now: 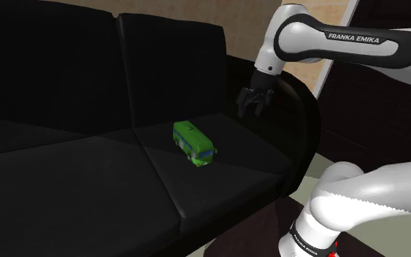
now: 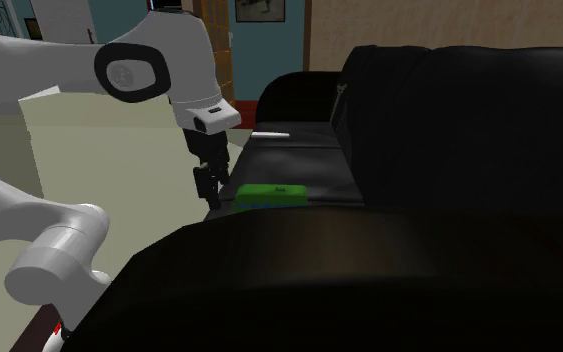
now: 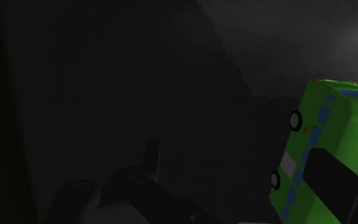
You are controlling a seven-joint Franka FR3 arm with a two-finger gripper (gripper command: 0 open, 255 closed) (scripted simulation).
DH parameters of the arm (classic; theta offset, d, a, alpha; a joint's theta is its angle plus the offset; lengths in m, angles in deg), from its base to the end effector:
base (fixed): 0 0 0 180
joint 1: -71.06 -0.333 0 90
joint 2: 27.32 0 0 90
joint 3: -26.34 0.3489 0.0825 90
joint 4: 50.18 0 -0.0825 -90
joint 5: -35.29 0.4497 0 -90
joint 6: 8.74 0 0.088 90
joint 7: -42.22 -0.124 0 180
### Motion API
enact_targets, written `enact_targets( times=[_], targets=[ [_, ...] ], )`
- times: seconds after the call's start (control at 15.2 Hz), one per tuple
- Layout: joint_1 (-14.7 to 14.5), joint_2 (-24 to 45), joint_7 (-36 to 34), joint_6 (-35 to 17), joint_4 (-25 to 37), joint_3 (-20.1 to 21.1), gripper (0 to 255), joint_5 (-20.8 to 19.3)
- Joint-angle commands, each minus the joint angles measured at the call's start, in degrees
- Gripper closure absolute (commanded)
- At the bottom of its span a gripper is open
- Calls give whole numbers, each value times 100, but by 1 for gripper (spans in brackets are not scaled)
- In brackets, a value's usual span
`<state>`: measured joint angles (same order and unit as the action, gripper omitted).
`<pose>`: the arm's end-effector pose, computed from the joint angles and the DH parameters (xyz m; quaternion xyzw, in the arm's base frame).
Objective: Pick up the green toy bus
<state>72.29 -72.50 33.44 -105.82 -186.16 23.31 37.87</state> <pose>0.3618 -0.0263 0.5999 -0.9918 0.1081 -0.0524 0.0437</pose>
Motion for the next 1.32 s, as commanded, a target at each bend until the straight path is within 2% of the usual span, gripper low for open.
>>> enact_targets(
  times=[0.0,0.59,1.06,1.25],
  targets=[
    [0,0,0,0,0,0,0,0],
    [-345,1268,-700,-1097,293,895,0,212],
    [-488,2489,-1311,-1770,898,1560,0,55],
    [-493,2513,-1318,-1928,764,1571,0,55]
  ],
)
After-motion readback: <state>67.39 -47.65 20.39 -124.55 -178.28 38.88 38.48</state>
